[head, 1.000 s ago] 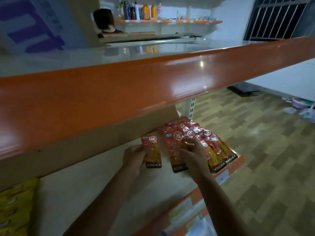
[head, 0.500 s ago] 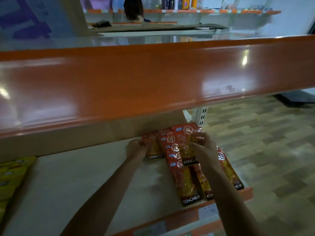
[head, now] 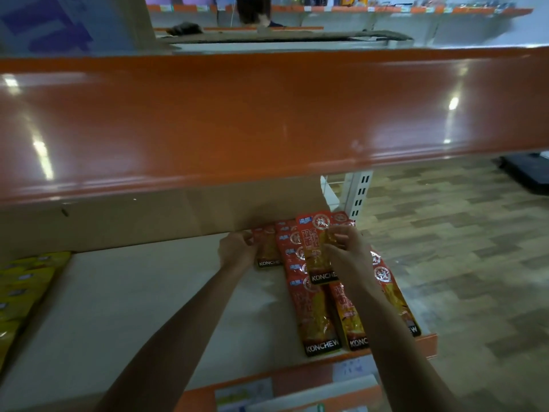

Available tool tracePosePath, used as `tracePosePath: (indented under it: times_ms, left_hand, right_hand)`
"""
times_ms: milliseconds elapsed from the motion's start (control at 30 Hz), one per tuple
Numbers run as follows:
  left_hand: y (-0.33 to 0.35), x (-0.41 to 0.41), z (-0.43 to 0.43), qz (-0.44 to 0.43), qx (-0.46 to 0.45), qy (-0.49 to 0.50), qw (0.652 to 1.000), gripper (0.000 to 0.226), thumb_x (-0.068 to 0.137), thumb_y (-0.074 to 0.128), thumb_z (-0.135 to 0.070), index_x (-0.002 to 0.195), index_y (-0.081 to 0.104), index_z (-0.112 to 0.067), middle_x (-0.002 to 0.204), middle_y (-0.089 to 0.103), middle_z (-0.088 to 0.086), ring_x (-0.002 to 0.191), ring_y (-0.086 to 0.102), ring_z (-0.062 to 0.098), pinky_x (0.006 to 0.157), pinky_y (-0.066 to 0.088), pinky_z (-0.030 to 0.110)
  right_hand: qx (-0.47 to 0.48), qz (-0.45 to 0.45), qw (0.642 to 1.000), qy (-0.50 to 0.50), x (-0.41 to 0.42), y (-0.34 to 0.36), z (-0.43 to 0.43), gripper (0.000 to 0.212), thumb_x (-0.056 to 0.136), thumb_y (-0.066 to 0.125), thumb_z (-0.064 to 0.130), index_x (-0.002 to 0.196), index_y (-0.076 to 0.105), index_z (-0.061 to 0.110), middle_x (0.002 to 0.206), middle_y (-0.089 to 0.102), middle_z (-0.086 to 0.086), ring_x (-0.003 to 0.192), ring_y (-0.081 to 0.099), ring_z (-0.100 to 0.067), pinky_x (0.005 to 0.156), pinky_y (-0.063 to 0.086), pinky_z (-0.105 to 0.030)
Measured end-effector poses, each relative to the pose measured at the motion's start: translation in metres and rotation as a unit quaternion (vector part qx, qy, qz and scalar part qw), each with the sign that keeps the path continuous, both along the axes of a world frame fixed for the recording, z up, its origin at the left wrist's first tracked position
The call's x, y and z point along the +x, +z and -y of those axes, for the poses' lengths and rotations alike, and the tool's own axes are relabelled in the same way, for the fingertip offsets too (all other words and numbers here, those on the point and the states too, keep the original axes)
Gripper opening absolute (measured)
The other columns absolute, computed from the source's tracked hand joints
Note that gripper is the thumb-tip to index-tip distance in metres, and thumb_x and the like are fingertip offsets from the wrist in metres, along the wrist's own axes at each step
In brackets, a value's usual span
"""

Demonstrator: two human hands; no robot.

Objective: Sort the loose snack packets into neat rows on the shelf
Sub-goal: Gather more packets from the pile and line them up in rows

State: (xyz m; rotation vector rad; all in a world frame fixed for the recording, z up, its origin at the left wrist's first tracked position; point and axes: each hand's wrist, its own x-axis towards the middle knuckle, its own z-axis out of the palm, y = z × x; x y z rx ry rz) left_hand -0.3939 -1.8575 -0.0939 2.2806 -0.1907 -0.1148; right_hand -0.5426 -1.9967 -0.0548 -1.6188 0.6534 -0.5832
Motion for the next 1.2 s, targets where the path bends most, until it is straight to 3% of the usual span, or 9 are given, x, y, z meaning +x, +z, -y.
tracePosePath:
  times_ms: [133, 267, 367, 500, 600, 700, 833, 1000, 1200]
  left_hand:
    - [0.008, -0.008, -0.001, 0.028, -0.028, -0.013, 0.999, 0.03, 0.09, 0.058, -0.04, 0.108, 0.07, -0.02, 0.107, 0.07, 0.0, 0.1, 0.063, 0.016, 0.085, 0.047, 0.027]
    - [0.024, -0.024, -0.001, -0.055, -0.157, -0.104, 0.98, 0.032, 0.084, 0.059, -0.055, 0.095, 0.07, -0.028, 0.1, 0.071, -0.009, 0.095, 0.064, 0.009, 0.086, 0.051, 0.031]
    - [0.029, -0.033, -0.004, -0.098, -0.216, -0.148, 0.96, 0.02, 0.083, 0.071, -0.032, 0.102, 0.069, -0.025, 0.1, 0.072, -0.005, 0.094, 0.067, 0.01, 0.084, 0.055, 0.029]
    - [0.021, -0.022, -0.021, -0.09, -0.259, -0.054, 0.96, 0.014, 0.082, 0.072, -0.018, 0.096, 0.071, -0.021, 0.097, 0.073, 0.005, 0.091, 0.069, 0.02, 0.085, 0.057, 0.041]
    - [0.012, -0.012, -0.035, -0.08, -0.216, 0.031, 0.973, 0.009, 0.073, 0.075, -0.024, 0.081, 0.071, -0.025, 0.088, 0.073, 0.003, 0.085, 0.07, 0.021, 0.083, 0.057, 0.044]
    - [0.006, -0.014, -0.034, -0.093, -0.169, 0.033, 0.981, 0.008, 0.074, 0.072, -0.021, 0.075, 0.068, -0.028, 0.082, 0.072, -0.002, 0.082, 0.07, 0.017, 0.083, 0.058, 0.041]
    - [-0.001, -0.021, -0.021, -0.094, -0.13, 0.003, 0.987, 0.024, 0.081, 0.071, -0.021, 0.104, 0.069, -0.016, 0.093, 0.069, -0.002, 0.084, 0.066, 0.011, 0.077, 0.054, 0.026]
    - [-0.001, -0.021, -0.013, -0.04, -0.044, -0.03, 0.998, 0.032, 0.083, 0.069, -0.026, 0.113, 0.068, -0.013, 0.104, 0.071, 0.004, 0.087, 0.064, 0.012, 0.076, 0.05, 0.022]
    - [-0.002, -0.021, -0.015, 0.018, 0.076, -0.047, 0.996, 0.034, 0.085, 0.066, -0.04, 0.109, 0.071, -0.016, 0.099, 0.073, 0.001, 0.095, 0.065, 0.017, 0.076, 0.047, 0.024]
  right_hand:
    - [-0.031, -0.005, 1.0, 0.004, 0.013, -0.003, -0.004, 0.027, 0.087, 0.061, 0.004, 0.106, 0.056, 0.021, 0.104, 0.062, -0.004, 0.091, 0.062, -0.018, 0.072, 0.057, -0.034]
    - [-0.051, -0.002, 0.999, 0.016, 0.031, -0.005, -0.016, 0.023, 0.087, 0.062, 0.007, 0.106, 0.059, 0.019, 0.1, 0.065, -0.004, 0.09, 0.065, -0.02, 0.073, 0.058, -0.04]
    - [-0.071, -0.02, 0.996, 0.046, 0.042, -0.005, -0.026, 0.022, 0.087, 0.062, 0.01, 0.108, 0.061, 0.016, 0.098, 0.067, 0.0, 0.09, 0.065, -0.016, 0.074, 0.059, -0.036]
    - [-0.114, -0.043, 0.99, 0.072, 0.044, -0.003, -0.03, 0.027, 0.087, 0.057, 0.009, 0.114, 0.059, 0.012, 0.105, 0.064, 0.006, 0.097, 0.061, -0.012, 0.074, 0.05, -0.023]
    - [-0.143, -0.058, 0.987, 0.051, 0.038, -0.003, -0.025, 0.029, 0.091, 0.056, 0.01, 0.12, 0.056, 0.011, 0.107, 0.06, 0.003, 0.101, 0.056, -0.014, 0.08, 0.044, -0.027]
    - [-0.163, -0.069, 0.983, 0.045, 0.038, -0.009, -0.023, 0.022, 0.091, 0.056, 0.013, 0.113, 0.058, 0.011, 0.106, 0.062, 0.0, 0.096, 0.057, -0.015, 0.074, 0.045, -0.026]
    - [-0.206, -0.092, 0.972, 0.058, 0.036, -0.011, -0.022, 0.026, 0.093, 0.055, 0.014, 0.117, 0.059, 0.009, 0.11, 0.063, -0.002, 0.096, 0.054, -0.011, 0.061, 0.033, -0.01]
    - [-0.19, -0.087, 0.976, 0.057, 0.03, -0.008, -0.022, 0.03, 0.094, 0.056, 0.014, 0.124, 0.057, 0.01, 0.124, 0.061, -0.006, 0.113, 0.056, -0.018, 0.082, 0.04, -0.022]
    - [-0.205, -0.097, 0.972, 0.058, 0.025, -0.009, -0.02, 0.033, 0.092, 0.056, 0.008, 0.125, 0.058, 0.012, 0.127, 0.06, -0.006, 0.117, 0.055, -0.019, 0.088, 0.043, -0.023]
